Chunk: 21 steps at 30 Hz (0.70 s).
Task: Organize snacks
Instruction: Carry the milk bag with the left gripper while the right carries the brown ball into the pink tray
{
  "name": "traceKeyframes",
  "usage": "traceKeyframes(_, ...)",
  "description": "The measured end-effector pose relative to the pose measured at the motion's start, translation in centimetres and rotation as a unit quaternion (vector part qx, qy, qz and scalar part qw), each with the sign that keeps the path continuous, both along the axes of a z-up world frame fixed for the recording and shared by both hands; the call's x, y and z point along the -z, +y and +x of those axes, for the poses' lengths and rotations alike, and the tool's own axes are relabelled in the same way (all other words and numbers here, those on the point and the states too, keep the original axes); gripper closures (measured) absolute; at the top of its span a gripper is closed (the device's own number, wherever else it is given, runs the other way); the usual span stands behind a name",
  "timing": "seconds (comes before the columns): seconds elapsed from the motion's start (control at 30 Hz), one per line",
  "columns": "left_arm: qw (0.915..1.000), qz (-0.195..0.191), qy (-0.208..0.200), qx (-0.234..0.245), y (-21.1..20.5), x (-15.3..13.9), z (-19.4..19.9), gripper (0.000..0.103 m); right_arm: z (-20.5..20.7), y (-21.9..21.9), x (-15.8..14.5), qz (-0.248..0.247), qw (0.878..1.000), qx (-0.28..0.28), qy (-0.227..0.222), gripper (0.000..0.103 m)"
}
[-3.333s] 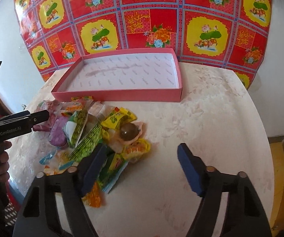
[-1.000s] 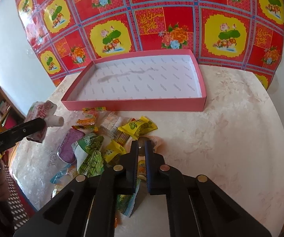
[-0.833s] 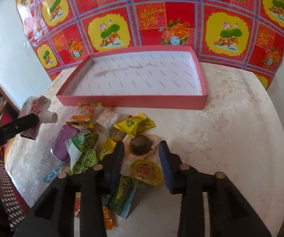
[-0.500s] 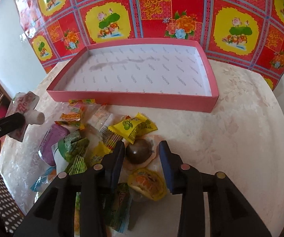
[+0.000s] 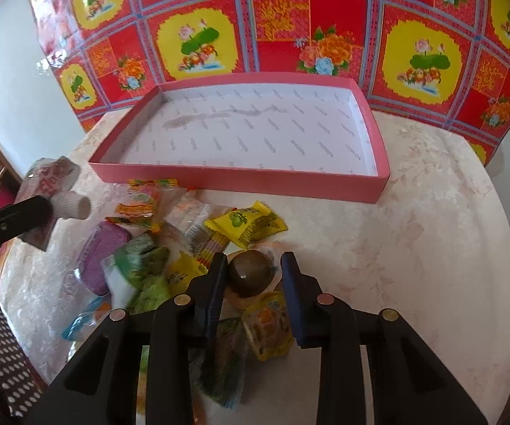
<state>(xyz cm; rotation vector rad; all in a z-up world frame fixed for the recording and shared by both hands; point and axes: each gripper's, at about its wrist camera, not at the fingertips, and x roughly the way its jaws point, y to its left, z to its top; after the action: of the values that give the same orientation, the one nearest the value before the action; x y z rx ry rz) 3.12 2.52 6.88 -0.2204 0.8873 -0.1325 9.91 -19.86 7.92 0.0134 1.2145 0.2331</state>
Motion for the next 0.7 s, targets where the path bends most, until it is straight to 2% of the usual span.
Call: traceKeyframes(0.7, 0.9998, 0.001, -0.013, 0.018, -1.0, -0.7, 0.9, 0.039, -0.4, -0.5, -4.9, 0.020, 0.998, 0.005, -0.052, 0.071)
